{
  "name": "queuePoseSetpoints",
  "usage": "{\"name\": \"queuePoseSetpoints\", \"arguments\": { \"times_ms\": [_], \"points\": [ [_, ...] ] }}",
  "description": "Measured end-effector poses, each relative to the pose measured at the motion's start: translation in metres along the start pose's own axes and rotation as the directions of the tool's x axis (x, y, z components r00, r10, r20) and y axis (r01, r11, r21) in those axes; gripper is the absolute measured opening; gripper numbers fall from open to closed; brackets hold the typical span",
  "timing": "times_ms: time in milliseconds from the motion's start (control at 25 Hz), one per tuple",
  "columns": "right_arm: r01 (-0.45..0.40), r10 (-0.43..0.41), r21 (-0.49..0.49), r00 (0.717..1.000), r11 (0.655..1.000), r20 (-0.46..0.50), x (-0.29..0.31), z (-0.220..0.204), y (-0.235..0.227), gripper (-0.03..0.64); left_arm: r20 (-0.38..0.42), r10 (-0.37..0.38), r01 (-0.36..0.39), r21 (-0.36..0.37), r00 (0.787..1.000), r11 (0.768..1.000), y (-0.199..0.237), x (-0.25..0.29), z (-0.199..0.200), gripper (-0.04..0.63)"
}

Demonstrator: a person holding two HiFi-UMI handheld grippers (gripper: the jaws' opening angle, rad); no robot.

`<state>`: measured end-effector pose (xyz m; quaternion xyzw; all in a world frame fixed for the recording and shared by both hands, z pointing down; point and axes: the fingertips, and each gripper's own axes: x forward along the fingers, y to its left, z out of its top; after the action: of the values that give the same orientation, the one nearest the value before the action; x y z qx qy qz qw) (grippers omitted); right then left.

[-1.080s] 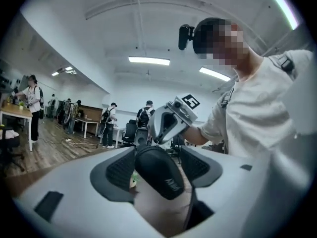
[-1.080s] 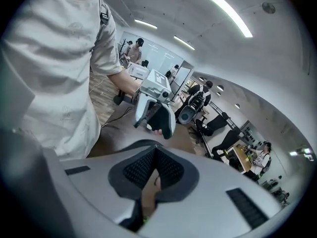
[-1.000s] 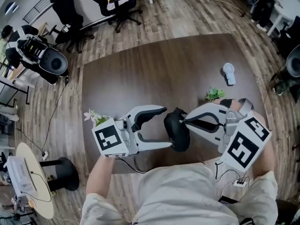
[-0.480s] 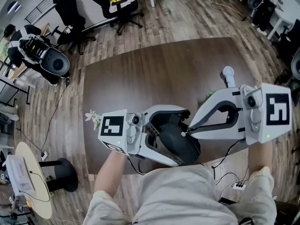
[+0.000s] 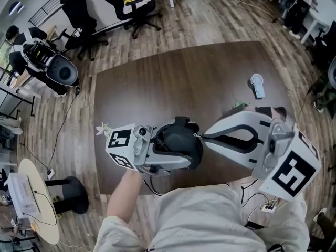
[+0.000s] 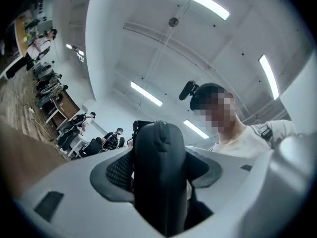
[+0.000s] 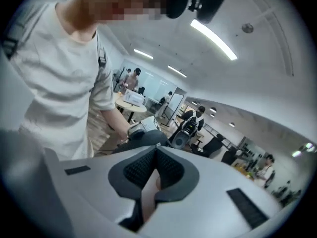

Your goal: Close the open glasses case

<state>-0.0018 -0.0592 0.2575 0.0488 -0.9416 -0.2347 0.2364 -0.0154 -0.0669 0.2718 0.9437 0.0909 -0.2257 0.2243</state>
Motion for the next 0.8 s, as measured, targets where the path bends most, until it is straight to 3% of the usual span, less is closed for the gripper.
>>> {"name": "queuePoseSetpoints", "arguments": {
  "times_ms": [120,280,360,520,720,800],
  "points": [
    [0.033,-0.038,-0.104,0.998,0.994,-0.047,0.008,-0.004,0.000,0.002,0.120,0.015,-0.009,-0.054,0.993,0.999,0.009,-0.010,0.013,0.288],
    [0.020,-0.031,-0.119,0.996,0.993,-0.087,0.017,-0.014,0.007,0.002,0.250,0.054,-0.033,-0.089,0.967,0.996,0.019,-0.025,0.031,0.287],
    [0.028,-0.044,-0.136,0.993,0.990,-0.111,0.022,-0.020,0.009,0.002,0.321,0.079,-0.048,-0.102,0.944,0.994,0.025,-0.035,0.041,0.287],
    [0.059,-0.080,-0.144,0.987,0.988,-0.142,0.032,-0.032,0.011,0.003,0.468,0.131,-0.075,-0.136,0.874,0.988,0.040,-0.057,0.062,0.287],
    [0.124,-0.137,-0.103,0.981,0.987,-0.135,0.038,-0.046,0.005,0.003,0.610,0.197,-0.058,-0.241,0.768,0.969,0.059,-0.070,0.073,0.287],
    [0.157,-0.167,-0.081,0.976,0.984,-0.138,0.040,-0.052,0.000,0.005,0.658,0.234,-0.054,-0.283,0.716,0.958,0.070,-0.079,0.073,0.287]
  ]
}}
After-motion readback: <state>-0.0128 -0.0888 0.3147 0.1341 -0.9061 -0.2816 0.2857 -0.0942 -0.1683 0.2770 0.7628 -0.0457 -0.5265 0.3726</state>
